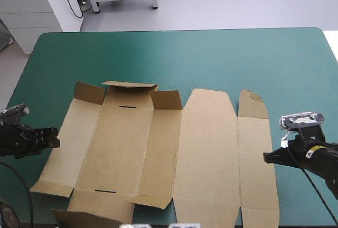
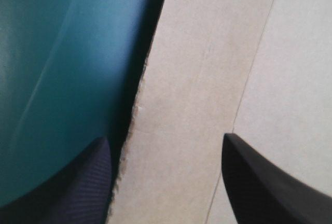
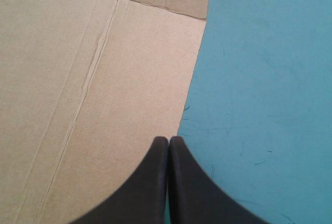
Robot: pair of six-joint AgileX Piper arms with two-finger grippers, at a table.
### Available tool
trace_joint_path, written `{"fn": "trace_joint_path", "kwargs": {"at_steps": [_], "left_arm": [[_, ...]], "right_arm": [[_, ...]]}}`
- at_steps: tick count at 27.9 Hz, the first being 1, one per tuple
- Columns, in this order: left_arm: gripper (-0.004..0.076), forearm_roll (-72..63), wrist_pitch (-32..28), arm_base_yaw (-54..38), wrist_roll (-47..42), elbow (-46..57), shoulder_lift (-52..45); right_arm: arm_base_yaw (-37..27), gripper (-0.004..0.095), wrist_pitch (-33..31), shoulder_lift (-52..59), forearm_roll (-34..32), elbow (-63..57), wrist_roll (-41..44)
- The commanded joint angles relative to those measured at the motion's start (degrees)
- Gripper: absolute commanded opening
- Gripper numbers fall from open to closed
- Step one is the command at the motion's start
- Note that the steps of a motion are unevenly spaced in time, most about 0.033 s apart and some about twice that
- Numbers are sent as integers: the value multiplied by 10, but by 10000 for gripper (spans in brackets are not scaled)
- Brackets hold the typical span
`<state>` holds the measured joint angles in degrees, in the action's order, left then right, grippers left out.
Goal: Fold the box
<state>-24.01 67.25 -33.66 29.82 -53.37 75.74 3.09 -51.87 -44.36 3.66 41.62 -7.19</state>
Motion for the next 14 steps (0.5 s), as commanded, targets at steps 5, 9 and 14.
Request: {"fn": "trace_joint_path", "kwargs": {"at_steps": [5, 9, 14], "left_arm": [[453, -18, -10, -2, 85, -12, 36], [453, -42, -5, -2, 125, -12, 77], [453, -55, 5, -2, 167, -12, 123]], "right_arm": [[-5, -21, 29, 3, -2, 14, -7], [-5, -21, 23, 3, -2, 14, -8], [-5, -21, 14, 3, -2, 14, -9]]}}
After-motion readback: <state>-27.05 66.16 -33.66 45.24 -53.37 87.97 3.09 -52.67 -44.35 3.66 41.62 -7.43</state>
